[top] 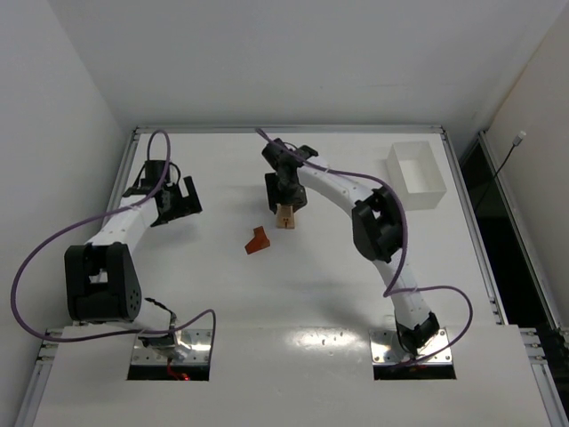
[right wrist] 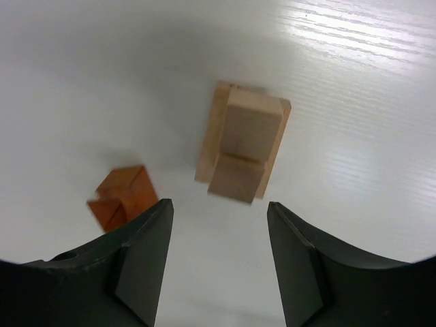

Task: Build the wood block tower

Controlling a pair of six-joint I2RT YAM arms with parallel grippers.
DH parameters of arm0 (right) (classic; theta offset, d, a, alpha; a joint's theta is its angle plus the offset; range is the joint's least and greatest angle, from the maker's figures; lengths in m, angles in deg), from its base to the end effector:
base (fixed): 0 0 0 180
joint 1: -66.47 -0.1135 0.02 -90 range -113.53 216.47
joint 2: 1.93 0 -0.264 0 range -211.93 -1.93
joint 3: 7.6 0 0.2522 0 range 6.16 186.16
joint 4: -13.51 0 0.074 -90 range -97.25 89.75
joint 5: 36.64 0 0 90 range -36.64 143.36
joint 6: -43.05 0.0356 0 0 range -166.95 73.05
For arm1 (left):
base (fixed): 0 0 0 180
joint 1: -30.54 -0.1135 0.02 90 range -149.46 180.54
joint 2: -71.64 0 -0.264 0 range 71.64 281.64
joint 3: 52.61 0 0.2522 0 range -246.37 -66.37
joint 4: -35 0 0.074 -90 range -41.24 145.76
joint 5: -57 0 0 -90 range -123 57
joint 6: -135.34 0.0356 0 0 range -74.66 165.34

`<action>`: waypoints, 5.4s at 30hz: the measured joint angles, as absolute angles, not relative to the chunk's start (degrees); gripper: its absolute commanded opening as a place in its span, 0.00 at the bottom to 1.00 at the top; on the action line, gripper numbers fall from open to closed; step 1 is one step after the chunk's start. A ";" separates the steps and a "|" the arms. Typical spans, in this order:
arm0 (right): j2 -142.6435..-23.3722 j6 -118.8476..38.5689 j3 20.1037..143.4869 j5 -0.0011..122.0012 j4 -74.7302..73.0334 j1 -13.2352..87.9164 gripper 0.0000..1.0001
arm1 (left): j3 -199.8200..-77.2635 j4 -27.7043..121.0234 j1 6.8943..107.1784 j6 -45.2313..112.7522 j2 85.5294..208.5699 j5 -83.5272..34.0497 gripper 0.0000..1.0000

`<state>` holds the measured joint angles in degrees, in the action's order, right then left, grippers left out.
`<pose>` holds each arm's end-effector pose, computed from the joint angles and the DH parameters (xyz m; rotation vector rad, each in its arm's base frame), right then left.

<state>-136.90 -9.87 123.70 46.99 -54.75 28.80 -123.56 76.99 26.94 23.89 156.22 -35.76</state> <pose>0.3920 0.2977 0.1801 0.0104 2.8206 0.1475 0.3013 0.0207 0.2265 -0.5695 2.4764 -0.0615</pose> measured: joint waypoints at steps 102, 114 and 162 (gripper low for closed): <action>-129.98 -108.89 106.76 77.67 -49.22 20.21 0.34 | -133.92 84.03 12.63 41.88 169.86 -8.40 1.00; -131.44 -108.47 106.76 76.17 -46.75 19.81 0.17 | -133.83 84.53 12.14 42.16 170.47 -7.74 1.00; -121.85 -1.92 105.42 124.14 -2.49 41.76 0.00 | -125.24 76.69 55.60 67.65 125.73 -18.17 0.61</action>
<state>-121.85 -1.92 105.42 124.14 -2.49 41.76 -125.24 76.69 55.60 67.65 125.73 -18.17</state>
